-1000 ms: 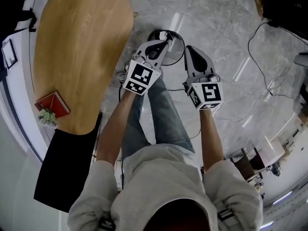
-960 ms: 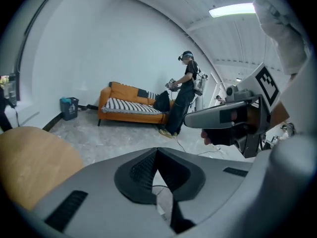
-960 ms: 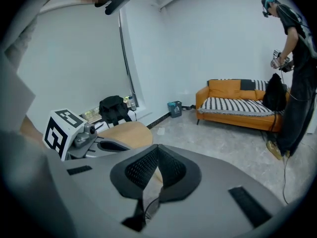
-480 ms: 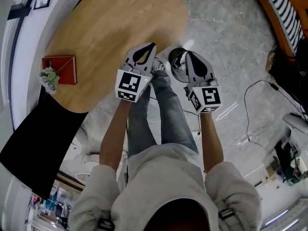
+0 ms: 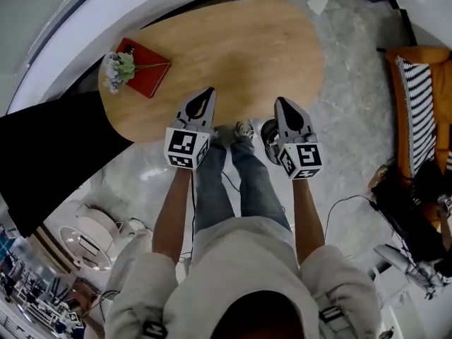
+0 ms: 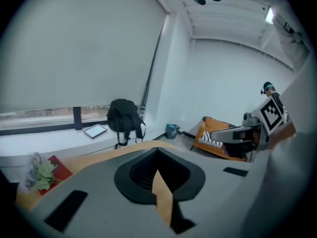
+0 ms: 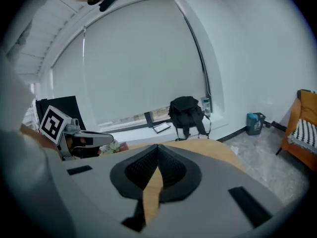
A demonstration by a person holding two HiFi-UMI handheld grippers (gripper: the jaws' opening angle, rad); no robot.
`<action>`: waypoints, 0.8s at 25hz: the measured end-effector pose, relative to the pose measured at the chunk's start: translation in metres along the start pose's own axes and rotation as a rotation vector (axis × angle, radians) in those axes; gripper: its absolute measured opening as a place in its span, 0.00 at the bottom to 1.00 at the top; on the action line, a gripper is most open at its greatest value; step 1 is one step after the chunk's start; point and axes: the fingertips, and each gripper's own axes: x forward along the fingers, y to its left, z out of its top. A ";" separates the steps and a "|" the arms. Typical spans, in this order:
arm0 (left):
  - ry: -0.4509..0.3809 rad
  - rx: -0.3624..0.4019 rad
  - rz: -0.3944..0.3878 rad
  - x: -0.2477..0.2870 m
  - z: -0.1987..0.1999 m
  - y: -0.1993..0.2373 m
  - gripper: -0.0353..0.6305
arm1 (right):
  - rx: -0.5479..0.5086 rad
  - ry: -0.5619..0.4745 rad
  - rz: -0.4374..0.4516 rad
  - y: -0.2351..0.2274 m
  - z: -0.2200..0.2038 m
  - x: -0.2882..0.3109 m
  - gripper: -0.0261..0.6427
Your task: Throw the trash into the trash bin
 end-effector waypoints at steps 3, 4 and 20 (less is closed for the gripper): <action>-0.035 -0.049 0.101 -0.043 0.011 0.034 0.08 | -0.023 -0.004 0.060 0.038 0.017 0.013 0.08; -0.047 -0.062 0.130 -0.056 0.016 0.043 0.08 | -0.035 -0.004 0.079 0.050 0.023 0.016 0.08; -0.238 -0.048 0.328 -0.152 0.169 0.091 0.08 | -0.149 -0.164 0.111 0.082 0.186 0.005 0.08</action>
